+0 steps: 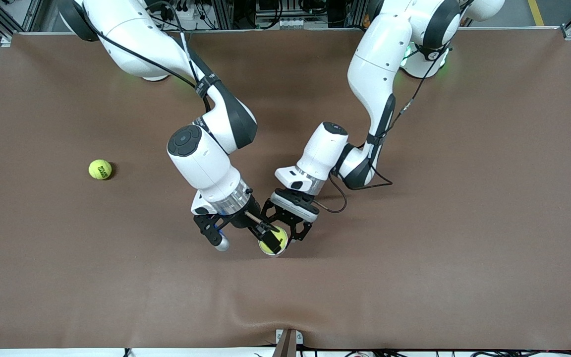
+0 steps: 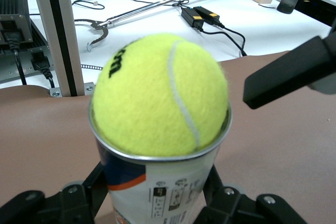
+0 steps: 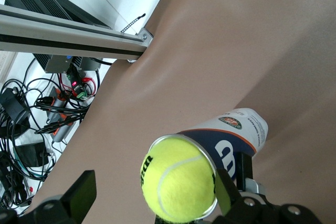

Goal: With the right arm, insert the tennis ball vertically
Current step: 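Lower the tennis ball into the can opening with the right gripper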

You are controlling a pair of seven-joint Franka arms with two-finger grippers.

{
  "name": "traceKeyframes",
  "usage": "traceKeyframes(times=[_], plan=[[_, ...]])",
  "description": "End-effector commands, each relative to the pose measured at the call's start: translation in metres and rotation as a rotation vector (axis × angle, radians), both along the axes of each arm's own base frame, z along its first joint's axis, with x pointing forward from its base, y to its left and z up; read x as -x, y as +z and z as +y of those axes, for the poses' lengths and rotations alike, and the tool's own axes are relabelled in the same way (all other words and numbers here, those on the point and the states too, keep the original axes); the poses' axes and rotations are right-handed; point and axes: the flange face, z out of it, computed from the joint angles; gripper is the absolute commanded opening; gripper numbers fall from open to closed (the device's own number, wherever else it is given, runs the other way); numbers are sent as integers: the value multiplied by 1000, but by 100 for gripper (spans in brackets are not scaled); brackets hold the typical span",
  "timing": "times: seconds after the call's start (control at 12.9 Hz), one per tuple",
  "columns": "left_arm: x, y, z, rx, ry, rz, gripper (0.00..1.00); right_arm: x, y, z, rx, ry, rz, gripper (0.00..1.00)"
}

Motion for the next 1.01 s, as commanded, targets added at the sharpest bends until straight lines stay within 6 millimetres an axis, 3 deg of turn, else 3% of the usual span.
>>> traceKeyframes(times=[0.0, 0.16, 0.23, 0.31, 0.62, 0.78, 0.93], plan=[[-1, -4, -3, 11, 6, -18, 76, -2, 7, 2, -8, -1, -5, 100], [-1, -4, -3, 11, 6, -18, 76, -3, 14, 1, -31, -19, -4, 42], [-1, -4, -3, 11, 6, -18, 76, -5, 20, 1, -79, -59, 7, 35], [-1, -4, -3, 11, 6, -18, 76, -9, 31, -2, -108, -81, 2, 35], [-1, -4, -3, 11, 6, -18, 77, -16, 42, -5, -189, -117, -27, 36], [-1, -4, -3, 11, 6, -18, 77, -15, 34, -3, -187, -115, -23, 36], [-1, -8, -2, 6, 6, -14, 76, -13, 13, 4, -164, -99, -6, 36]])
